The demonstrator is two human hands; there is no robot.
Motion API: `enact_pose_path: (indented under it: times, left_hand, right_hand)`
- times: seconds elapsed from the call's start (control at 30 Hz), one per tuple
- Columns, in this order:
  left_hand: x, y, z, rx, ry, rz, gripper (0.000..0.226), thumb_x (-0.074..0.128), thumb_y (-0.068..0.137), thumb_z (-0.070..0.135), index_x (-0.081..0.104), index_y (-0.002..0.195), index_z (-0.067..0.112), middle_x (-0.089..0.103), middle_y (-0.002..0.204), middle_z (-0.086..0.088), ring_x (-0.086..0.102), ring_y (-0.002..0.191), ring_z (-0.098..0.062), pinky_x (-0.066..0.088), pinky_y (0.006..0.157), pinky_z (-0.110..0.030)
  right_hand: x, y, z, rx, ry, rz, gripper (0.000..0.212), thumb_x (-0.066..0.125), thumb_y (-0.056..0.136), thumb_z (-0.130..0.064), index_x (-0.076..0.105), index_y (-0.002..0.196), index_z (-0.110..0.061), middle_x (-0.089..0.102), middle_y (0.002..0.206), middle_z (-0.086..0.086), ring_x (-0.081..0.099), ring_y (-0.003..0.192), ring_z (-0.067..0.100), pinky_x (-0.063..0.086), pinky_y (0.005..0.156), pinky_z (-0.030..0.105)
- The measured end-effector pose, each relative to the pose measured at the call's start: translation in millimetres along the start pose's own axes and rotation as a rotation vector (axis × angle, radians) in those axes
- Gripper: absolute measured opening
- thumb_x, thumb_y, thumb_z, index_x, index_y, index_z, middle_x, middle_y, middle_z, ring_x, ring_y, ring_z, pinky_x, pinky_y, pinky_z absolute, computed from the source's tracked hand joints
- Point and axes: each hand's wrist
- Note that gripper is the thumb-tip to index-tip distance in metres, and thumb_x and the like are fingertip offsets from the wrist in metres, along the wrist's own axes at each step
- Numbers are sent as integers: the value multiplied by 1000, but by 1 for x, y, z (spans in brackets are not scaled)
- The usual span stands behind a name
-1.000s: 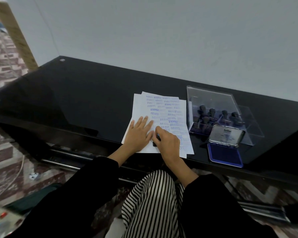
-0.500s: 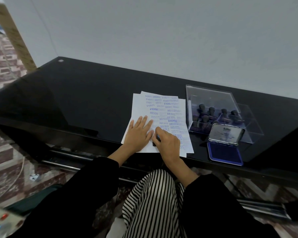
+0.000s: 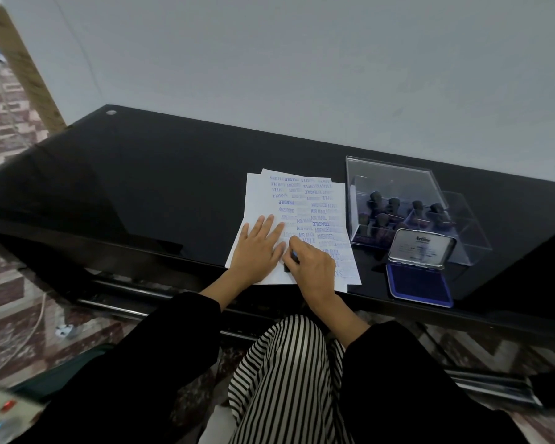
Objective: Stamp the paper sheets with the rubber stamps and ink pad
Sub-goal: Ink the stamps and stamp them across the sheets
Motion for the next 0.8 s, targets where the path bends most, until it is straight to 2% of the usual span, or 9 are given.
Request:
enact_pose_path:
  times: [0.13, 0.23, 0.3, 0.37, 0.43, 0.5, 0.6, 0.73, 0.8]
  left_hand:
    - [0, 0, 1, 5, -4, -6, 52, 20, 101, 35, 9, 150, 21, 0, 159, -4, -2, 147, -20, 0, 118, -41]
    - [-1, -2, 1, -3, 25, -16, 52, 19, 101, 36, 7, 150, 21, -1, 159, -3, -2, 146, -19, 1, 118, -41]
    - [-4, -2, 1, -3, 18, -32, 52, 19, 101, 36, 7, 150, 21, -1, 159, -2, -2, 146, -19, 1, 118, -40]
    - [-6, -1, 1, -1, 1, -54, 52, 20, 101, 37, 7, 150, 21, -1, 159, -2, -2, 146, -19, 1, 118, -41]
    - [-8, 0, 1, 5, -8, -68, 53, 22, 101, 38, 8, 150, 22, 0, 159, -2, -1, 146, -19, 1, 117, -41]
    - [-9, 2, -1, 15, -14, -78, 53, 22, 101, 38, 9, 150, 21, 1, 159, -3, -1, 146, -20, 2, 117, -42]
    - [-9, 4, -4, 34, 9, -94, 53, 20, 101, 40, 9, 150, 21, 0, 158, -3, -1, 146, -21, 2, 117, -42]
    - [-12, 4, -3, 31, 9, -126, 84, -9, 78, 61, 8, 150, 20, 0, 158, -4, 0, 146, -22, 4, 117, -43]
    - [-13, 5, -2, 21, 17, -136, 66, 6, 94, 54, 6, 150, 19, -1, 158, -5, -1, 146, -22, 4, 117, -43]
  right_hand:
    - [-7, 2, -2, 13, 6, -96, 29, 46, 82, -26, 42, 55, -14, 38, 38, -3, 17, 39, 7, 1, 40, 11]
    - [-10, 7, -4, 54, -21, -203, 31, 57, 79, -21, 32, 61, -18, 28, 41, -6, 19, 37, 9, 0, 39, 11]
    - [-14, 12, -3, 107, -22, -313, 31, 60, 84, -20, 33, 69, -17, 33, 48, -6, 31, 41, 13, 10, 37, 17]
    - [-19, 14, 1, 194, 5, -386, 23, 50, 92, -25, 36, 77, -15, 40, 55, -3, 40, 52, 18, 24, 45, 27]
    - [-31, 15, 9, 287, 80, -302, 22, 48, 94, -25, 37, 78, -14, 42, 57, 0, 42, 55, 20, 27, 50, 29]
    - [-43, 17, 20, 349, 116, -202, 23, 50, 93, -23, 38, 77, -14, 43, 57, 3, 42, 53, 20, 26, 46, 30]
    - [-57, 20, 38, 376, 95, -162, 24, 52, 92, -21, 38, 75, -13, 44, 57, 5, 42, 52, 22, 29, 47, 27]
    - [-68, 14, 52, 437, 69, -189, 23, 52, 92, -21, 39, 74, -14, 47, 59, 8, 45, 54, 24, 35, 50, 30]
    - [-71, 8, 54, 456, 56, -227, 22, 51, 92, -22, 39, 75, -14, 47, 59, 7, 45, 54, 22, 35, 50, 30]
Point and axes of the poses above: each hand's wrist, its own y-axis towards the middle knuckle, its own x-axis out of the palm, z = x × y
